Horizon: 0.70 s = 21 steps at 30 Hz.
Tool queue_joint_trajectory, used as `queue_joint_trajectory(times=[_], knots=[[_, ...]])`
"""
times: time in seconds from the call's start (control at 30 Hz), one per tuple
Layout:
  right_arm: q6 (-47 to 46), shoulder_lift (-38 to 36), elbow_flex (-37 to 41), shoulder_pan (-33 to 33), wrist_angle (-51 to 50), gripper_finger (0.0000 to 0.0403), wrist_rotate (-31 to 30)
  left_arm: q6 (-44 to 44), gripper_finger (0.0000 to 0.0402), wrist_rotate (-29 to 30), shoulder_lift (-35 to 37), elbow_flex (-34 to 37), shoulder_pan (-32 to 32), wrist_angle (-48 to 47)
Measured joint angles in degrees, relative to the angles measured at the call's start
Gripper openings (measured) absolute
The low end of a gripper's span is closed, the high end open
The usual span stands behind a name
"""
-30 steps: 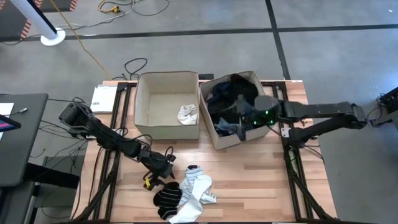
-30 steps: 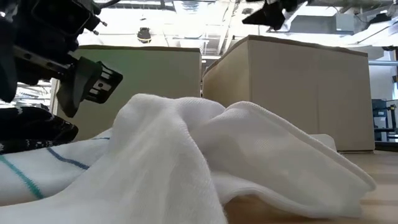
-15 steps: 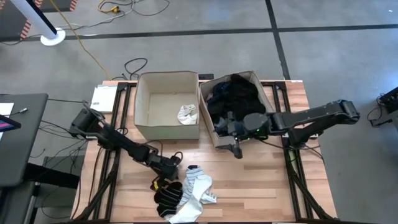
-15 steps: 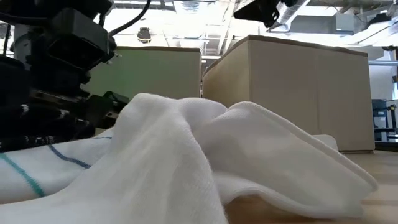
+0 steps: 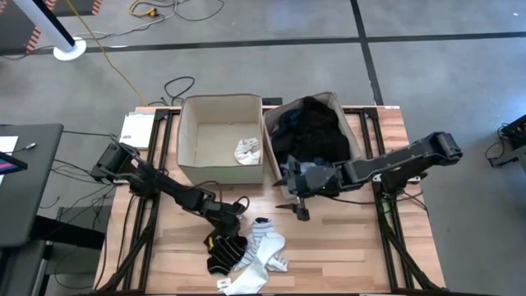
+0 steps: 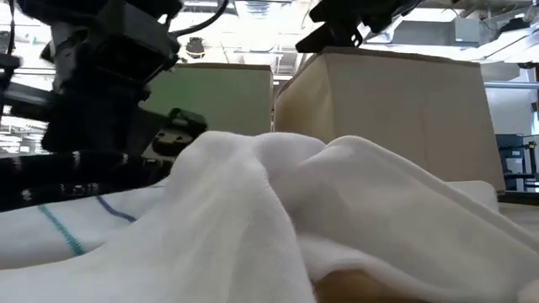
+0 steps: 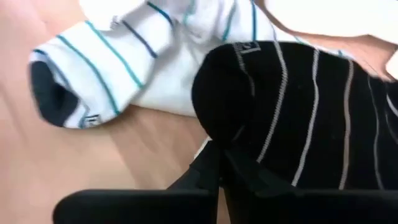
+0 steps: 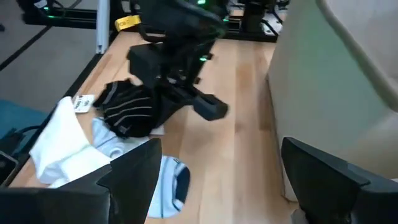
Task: Sort clothes
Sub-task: Put the top black sock into the right laundry organizer
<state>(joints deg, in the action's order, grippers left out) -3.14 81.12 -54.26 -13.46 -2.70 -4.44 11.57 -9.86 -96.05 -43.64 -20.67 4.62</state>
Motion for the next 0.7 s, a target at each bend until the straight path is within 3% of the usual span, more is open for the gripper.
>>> queue_joint_trajectory(times=[0.17, 0.33, 0.7], knots=[[0.21, 0.41, 0.01, -2.93, 0.67, 0.0344, -0.28, 4.07, 0.0002, 0.03, 0.02, -5.9, 1.16, -8.92], [2.64, -3.29, 0.35, -5.91, -3.42, 0.0344, -5.59, 8.13, 0.0002, 0.9, 0.04, -12.28, 1.67, -17.47], [9.41, -13.4, 0.39, -12.2, 2.22, 0.0344, -8.65, 14.01, 0.0001, 9.04, 0.04, -23.24, 2.11, -33.56]])
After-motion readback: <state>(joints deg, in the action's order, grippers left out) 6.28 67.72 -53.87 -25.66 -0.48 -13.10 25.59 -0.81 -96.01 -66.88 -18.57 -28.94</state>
